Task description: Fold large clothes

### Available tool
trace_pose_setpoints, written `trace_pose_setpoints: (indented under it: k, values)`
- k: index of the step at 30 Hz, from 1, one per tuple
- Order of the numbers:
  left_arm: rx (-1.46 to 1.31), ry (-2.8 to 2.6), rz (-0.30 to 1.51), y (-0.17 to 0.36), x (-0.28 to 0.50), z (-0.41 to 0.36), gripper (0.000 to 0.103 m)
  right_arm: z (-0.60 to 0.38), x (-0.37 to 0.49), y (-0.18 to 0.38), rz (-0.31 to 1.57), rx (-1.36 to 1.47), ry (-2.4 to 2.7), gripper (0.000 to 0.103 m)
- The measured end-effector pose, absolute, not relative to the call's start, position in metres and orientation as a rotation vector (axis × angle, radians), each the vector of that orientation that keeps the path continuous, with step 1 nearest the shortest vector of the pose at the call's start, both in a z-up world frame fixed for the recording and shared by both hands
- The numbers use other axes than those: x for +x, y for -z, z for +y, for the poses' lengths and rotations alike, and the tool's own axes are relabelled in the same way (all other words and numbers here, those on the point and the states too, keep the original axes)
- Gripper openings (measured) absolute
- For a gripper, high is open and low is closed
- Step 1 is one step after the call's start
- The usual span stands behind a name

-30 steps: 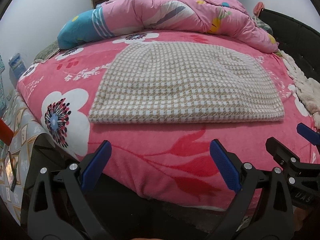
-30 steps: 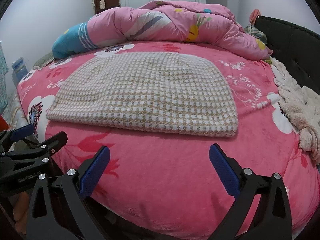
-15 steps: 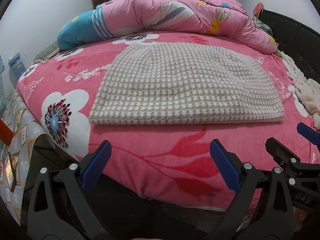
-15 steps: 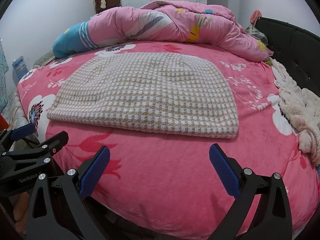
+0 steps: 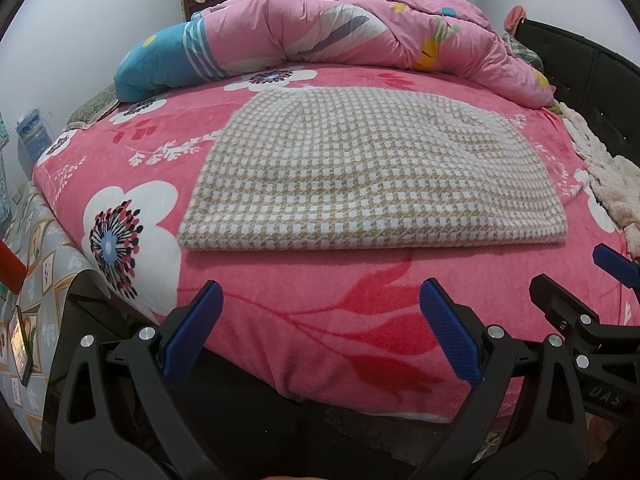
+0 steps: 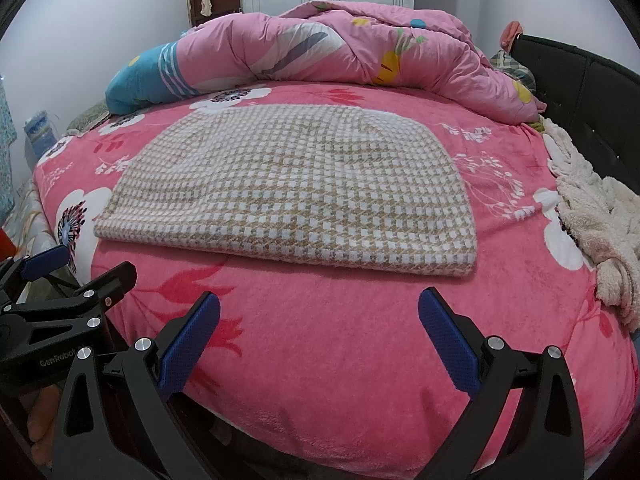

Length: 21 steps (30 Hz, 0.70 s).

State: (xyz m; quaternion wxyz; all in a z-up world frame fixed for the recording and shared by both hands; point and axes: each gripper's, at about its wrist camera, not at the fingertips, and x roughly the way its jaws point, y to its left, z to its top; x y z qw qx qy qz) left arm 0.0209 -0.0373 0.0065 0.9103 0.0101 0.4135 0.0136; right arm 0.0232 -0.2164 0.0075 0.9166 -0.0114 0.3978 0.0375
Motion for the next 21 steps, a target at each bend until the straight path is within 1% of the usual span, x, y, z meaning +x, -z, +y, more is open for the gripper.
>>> trace_pose_setpoints:
  k: [21]
  values:
    - [0.025, -0.030, 0.851, -0.0068, 0.0200, -0.0379, 0.095, -0.2172, 0.0221, -0.0058, 0.822, -0.026, -0.077, 0.097]
